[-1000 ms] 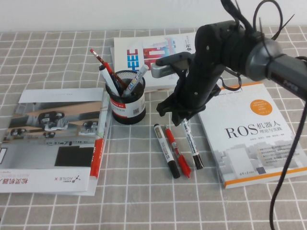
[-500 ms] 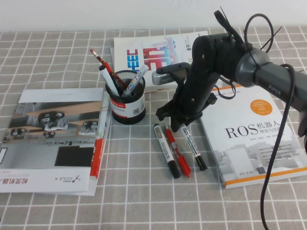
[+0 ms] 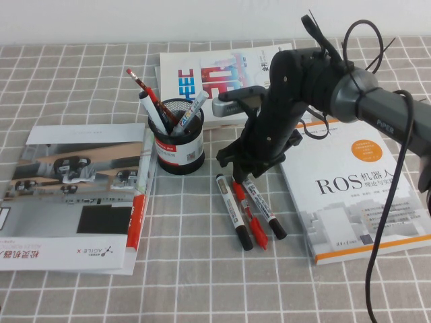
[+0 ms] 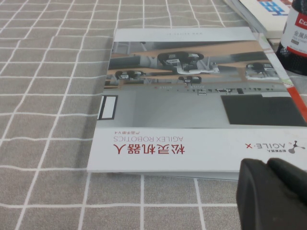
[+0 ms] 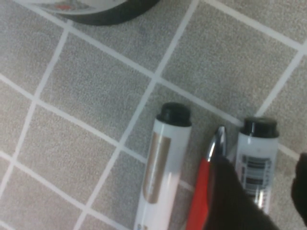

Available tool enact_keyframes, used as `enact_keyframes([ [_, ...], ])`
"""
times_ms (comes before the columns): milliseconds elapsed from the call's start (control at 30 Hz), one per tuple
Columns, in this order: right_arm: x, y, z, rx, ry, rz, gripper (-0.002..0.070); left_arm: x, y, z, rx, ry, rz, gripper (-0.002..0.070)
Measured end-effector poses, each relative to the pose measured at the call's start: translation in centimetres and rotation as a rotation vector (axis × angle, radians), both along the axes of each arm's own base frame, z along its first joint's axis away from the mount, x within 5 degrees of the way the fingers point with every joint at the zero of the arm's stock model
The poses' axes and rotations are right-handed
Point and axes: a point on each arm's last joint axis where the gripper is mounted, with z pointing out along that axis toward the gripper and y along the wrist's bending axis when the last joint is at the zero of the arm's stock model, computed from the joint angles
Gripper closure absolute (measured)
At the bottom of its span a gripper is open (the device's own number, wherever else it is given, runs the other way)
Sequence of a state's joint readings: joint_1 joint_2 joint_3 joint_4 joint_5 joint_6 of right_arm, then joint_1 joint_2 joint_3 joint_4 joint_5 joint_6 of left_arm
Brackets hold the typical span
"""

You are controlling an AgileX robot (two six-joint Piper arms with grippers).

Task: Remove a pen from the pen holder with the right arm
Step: 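Take a marker out of the pen holder and lay it on the table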

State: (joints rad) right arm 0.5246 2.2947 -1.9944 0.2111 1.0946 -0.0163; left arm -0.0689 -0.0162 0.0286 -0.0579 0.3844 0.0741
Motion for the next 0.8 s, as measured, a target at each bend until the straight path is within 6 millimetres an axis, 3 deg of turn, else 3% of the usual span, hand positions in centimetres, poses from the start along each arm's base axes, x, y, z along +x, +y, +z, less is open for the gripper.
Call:
enact_keyframes([
  [100,0.0,0.0,0.4,0.005,-0.009,0.0,0.0418,0.0,0.0,0.0,0.0,0.0,0.0,0.0678],
  [167,-0.3,0.0,1.7,0.01,-0.039,0.005,0.0421,0.0,0.0,0.0,0.0,0.0,0.0,0.0678],
  [267,-1.6,0.1,5.4,0.01,-0.13,0.036,0.0455,0.0,0.0,0.0,0.0,0.0,0.0,0.0678],
  [400,-5.3,0.3,10.2,0.035,-0.247,0.086,0.0581,0.0,0.0,0.0,0.0,0.0,0.0,0.0678],
  [500,-8.6,-0.6,12.6,0.07,-0.313,0.108,0.0659,0.0,0.0,0.0,0.0,0.0,0.0,0.0678],
  [800,-18.1,-7.3,16.6,0.112,-0.385,0.11,0.0688,0.0,0.0,0.0,0.0,0.0,0.0,0.0678],
])
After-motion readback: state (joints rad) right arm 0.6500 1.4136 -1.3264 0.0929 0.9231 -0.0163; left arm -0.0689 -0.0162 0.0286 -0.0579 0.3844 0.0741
